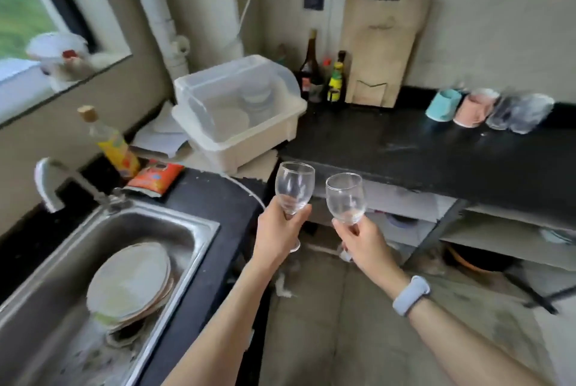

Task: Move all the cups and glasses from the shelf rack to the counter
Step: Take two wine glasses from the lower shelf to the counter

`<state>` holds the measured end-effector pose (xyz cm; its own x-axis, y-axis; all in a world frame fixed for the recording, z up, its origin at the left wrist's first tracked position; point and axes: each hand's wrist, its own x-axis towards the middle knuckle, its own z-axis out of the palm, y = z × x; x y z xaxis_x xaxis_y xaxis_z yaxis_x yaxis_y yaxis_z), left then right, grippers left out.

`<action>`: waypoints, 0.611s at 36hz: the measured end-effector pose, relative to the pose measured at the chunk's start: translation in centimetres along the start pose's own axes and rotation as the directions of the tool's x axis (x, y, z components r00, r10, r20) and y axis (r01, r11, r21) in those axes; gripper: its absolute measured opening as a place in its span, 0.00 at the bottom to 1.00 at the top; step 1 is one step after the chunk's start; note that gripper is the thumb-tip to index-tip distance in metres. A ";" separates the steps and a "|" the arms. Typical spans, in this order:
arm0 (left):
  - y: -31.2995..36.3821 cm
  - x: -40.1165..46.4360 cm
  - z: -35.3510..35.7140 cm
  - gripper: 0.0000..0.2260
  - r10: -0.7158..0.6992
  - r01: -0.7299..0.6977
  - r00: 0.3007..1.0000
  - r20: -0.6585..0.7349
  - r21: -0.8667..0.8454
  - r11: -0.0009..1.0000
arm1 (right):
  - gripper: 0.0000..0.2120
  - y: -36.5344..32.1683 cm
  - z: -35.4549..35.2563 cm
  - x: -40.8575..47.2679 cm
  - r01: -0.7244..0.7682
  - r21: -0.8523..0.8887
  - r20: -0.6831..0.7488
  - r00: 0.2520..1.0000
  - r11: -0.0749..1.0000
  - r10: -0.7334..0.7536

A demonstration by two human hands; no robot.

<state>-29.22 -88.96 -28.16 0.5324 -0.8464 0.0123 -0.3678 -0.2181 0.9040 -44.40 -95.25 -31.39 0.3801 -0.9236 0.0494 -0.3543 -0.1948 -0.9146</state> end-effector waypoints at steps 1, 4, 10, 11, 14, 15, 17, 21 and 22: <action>1.0 1.3 1.7 0.08 0.033 -0.033 0.999 0.043 0.001 0.999 | 0.13 0.7 -1.7 0.7 -0.020 -0.016 -0.043 0.999 1.000 0.019; 3.5 5.3 6.9 0.07 0.104 -0.102 0.984 0.145 -0.021 0.995 | 0.13 2.9 -6.3 3.0 -0.086 -0.048 -0.178 0.981 0.995 0.076; 7.3 12.9 16.4 0.08 0.179 -0.183 0.921 0.347 -0.020 0.983 | 0.15 6.8 -13.5 8.4 -0.183 0.013 -0.352 0.919 0.983 0.176; 7.9 14.5 18.1 0.08 0.189 -0.192 0.910 0.370 -0.028 0.981 | 0.15 7.5 -14.5 9.7 -0.205 0.041 -0.367 0.907 0.978 0.206; 9.7 19.5 22.7 0.09 0.199 -0.204 0.888 0.415 -0.034 0.978 | 0.13 9.2 -17.5 14.6 -0.237 0.089 -0.411 0.876 0.967 0.253; 10.4 21.2 24.0 0.09 0.206 -0.210 0.882 0.424 -0.038 0.977 | 0.13 9.5 -18.4 16.3 -0.249 0.075 -0.432 0.865 0.966 0.257; 11.4 24.5 26.5 0.09 0.213 -0.220 0.870 0.444 -0.037 0.975 | 0.13 10.1 -20.1 19.5 -0.264 0.073 -0.463 0.845 0.962 0.267; 13.1 30.0 30.6 0.09 0.192 -0.201 0.851 0.489 -0.033 0.979 | 0.14 11.3 -22.9 24.5 -0.299 0.111 -0.499 0.808 0.948 0.313; 13.3 31.1 31.7 0.09 0.172 -0.178 0.846 0.504 -0.038 0.983 | 0.14 11.8 -23.6 25.4 -0.311 0.124 -0.500 0.801 0.942 0.330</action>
<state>-41.72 -133.58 -29.25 0.0029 -0.9988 -0.0491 -0.4275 -0.0456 0.9029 -59.12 -128.85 -31.47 -0.2396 -0.9689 -0.0615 -0.3466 0.1445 -0.9268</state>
